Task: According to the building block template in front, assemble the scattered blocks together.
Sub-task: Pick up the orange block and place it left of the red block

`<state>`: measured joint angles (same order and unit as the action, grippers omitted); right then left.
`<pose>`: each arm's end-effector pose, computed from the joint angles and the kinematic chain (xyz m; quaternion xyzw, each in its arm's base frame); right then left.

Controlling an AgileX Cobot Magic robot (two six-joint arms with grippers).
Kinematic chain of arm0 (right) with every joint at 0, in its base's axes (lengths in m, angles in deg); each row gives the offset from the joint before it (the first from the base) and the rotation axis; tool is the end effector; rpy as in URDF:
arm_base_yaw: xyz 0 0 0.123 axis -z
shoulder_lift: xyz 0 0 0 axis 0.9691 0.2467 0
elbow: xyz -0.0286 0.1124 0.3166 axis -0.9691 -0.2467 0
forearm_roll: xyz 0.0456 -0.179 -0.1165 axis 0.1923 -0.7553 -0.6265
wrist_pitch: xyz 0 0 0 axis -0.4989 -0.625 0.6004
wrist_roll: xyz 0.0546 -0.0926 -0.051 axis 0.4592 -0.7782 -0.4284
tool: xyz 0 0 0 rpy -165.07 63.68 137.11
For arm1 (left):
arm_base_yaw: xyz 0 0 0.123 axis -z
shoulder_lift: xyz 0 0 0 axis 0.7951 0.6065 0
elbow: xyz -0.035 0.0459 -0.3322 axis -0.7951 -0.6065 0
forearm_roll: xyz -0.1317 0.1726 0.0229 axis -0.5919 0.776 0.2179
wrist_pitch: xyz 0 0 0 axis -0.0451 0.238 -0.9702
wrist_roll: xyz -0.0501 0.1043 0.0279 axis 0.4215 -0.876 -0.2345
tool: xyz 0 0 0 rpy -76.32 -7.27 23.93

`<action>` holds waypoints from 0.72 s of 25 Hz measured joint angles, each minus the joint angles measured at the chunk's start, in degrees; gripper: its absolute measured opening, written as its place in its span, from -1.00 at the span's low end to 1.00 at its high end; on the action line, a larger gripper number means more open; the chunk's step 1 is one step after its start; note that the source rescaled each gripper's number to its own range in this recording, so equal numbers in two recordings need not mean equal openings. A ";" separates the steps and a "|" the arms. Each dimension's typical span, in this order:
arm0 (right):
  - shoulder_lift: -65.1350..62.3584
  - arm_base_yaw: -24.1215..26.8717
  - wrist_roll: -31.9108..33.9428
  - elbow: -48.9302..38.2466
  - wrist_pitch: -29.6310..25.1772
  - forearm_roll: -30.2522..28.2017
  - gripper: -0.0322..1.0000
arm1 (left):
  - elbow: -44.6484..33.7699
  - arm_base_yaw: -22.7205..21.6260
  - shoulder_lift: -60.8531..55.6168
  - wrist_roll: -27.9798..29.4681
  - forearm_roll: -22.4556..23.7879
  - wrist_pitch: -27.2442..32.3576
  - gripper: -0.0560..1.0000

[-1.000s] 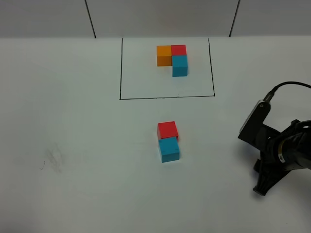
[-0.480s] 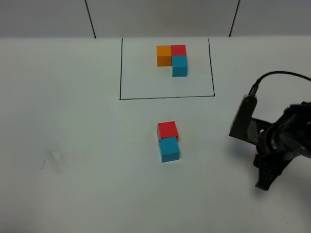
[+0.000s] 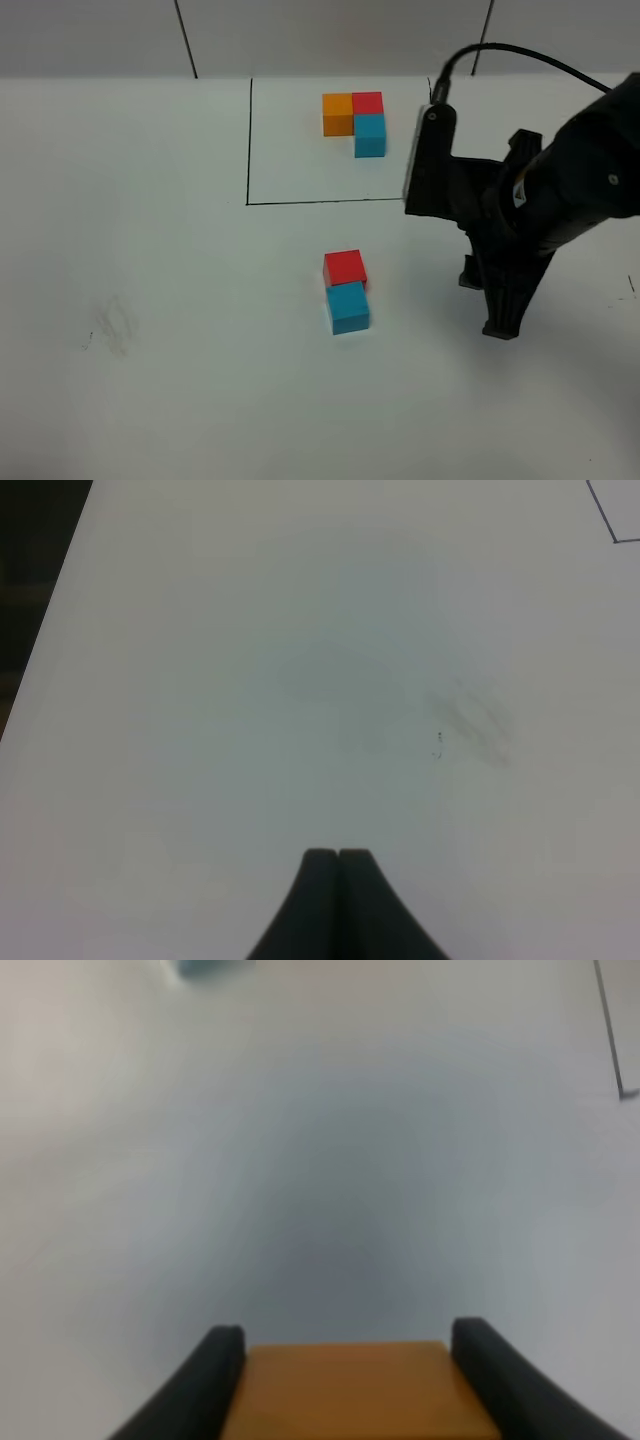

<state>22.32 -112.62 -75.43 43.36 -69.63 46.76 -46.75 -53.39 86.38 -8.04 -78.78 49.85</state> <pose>0.2205 0.1583 0.3072 -0.6291 0.7535 -0.0346 0.1878 -0.0643 0.0083 0.2487 0.0233 0.8513 0.0656 0.5201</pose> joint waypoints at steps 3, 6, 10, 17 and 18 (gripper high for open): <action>0.00 -3.48 -2.89 4.49 -1.92 0.51 -0.10 | 0.00 0.00 0.00 0.00 0.00 0.00 -0.89; 0.46 -6.06 -5.00 7.54 -2.18 0.58 -0.10 | 0.00 0.00 0.00 0.00 0.00 0.00 -0.89; 4.90 -8.07 -7.37 11.72 -3.80 0.96 -0.10 | 0.00 0.00 0.00 0.00 -0.05 0.00 -0.89; 15.62 -11.11 -14.65 21.47 -4.71 5.91 -0.10 | 0.00 0.00 0.00 0.00 -0.05 0.00 -0.89; 17.16 -11.27 -16.10 22.96 -4.71 7.43 -0.10 | 0.00 0.00 0.00 0.00 -0.05 0.00 -0.89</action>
<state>39.48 -123.89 -91.53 66.32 -74.34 54.19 -46.75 -53.39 86.38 -8.04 -78.83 49.85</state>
